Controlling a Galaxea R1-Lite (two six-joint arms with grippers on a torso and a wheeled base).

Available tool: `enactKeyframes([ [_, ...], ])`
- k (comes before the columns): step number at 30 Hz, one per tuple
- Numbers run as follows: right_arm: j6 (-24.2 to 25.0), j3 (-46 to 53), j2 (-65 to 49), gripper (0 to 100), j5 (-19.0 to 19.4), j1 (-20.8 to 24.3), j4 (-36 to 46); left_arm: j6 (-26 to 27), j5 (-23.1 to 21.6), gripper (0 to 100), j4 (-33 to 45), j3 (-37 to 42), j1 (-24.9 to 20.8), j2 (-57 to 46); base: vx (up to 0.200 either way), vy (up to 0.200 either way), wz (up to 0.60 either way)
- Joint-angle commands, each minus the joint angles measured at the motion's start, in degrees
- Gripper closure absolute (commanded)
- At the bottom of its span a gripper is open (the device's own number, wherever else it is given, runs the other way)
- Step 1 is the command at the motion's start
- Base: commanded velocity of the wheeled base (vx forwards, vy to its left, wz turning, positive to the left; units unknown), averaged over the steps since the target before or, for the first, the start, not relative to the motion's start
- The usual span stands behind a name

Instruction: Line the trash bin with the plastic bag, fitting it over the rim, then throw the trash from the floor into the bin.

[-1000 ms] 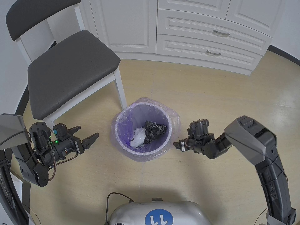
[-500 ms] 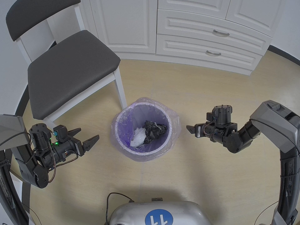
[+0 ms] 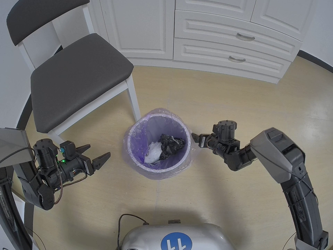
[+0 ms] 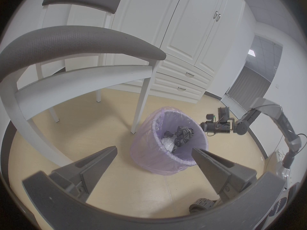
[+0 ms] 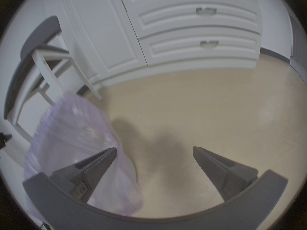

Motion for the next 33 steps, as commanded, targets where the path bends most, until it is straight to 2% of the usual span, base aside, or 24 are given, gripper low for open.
enactKeyframes([
  [1,0.19,-6.74,10.06,0,-0.05,0.50,4.65,0.14,0.08,0,-0.01,-0.35,0.01,1.57,0.000,0.000,0.00],
  [7,0.10,-10.78,12.44,0,-0.05,0.23,6.76,0.23,0.17,0,-0.01,-0.53,0.01,2.54,0.000,0.000,0.00],
  [13,0.10,-7.44,7.60,0,-0.23,-1.17,6.15,0.14,0.17,0,-0.01,0.09,-0.43,2.10,0.000,0.000,0.00],
  [17,-2.27,7.85,-5.49,0,-0.41,-3.28,6.15,0.32,0.34,0,-0.01,2.46,-1.49,0.61,0.000,0.000,0.00],
  [18,-2.27,7.85,-5.49,0,-0.41,-3.28,6.15,0.32,0.34,0,-0.01,2.46,-1.49,0.61,0.000,0.000,0.00],
  [19,-5.79,15.85,-12.35,0,-0.32,-4.51,5.97,0.23,0.34,0,-0.01,4.48,-1.93,-0.62,0.000,0.000,0.00],
  [21,-8.16,22.97,-18.59,0,-0.32,-5.39,4.92,0.41,0.43,0,-0.01,7.03,-2.46,-2.47,0.000,0.000,0.00],
  [22,-8.25,23.49,-19.03,0,-0.32,-5.48,4.74,0.41,0.43,0,-0.01,7.20,-2.46,-2.65,0.000,0.000,0.00],
  [24,-9.22,32.28,-26.15,0,-0.41,-6.01,1.31,0.41,2.28,0,-0.01,10.11,-2.98,-6.78,0.000,0.000,0.00],
  [25,-9.22,32.28,-26.15,0,-0.41,-6.01,1.31,0.41,2.28,0,-0.01,10.11,-2.98,-6.78,0.000,0.000,0.00],
  [27,-9.39,42.57,-33.80,0,-0.49,-6.18,-3.52,0.58,5.00,0,0.08,13.71,-3.07,-12.40,0.000,0.000,0.00],
  [28,-9.39,43.09,-34.23,0,-0.49,-6.27,-3.79,0.58,5.00,0,0.08,13.80,-3.07,-12.75,0.000,0.000,0.00],
  [31,-9.30,55.40,-44.17,0,-0.67,-6.62,-9.06,1.90,5.53,0,0.08,19.07,-2.19,-20.14,0.000,0.000,0.00],
  [33,-9.30,57.77,-46.19,0,-0.67,-7.06,-10.03,1.99,5.44,0,0.17,20.30,-1.75,-22.07,0.000,0.000,0.00],
])
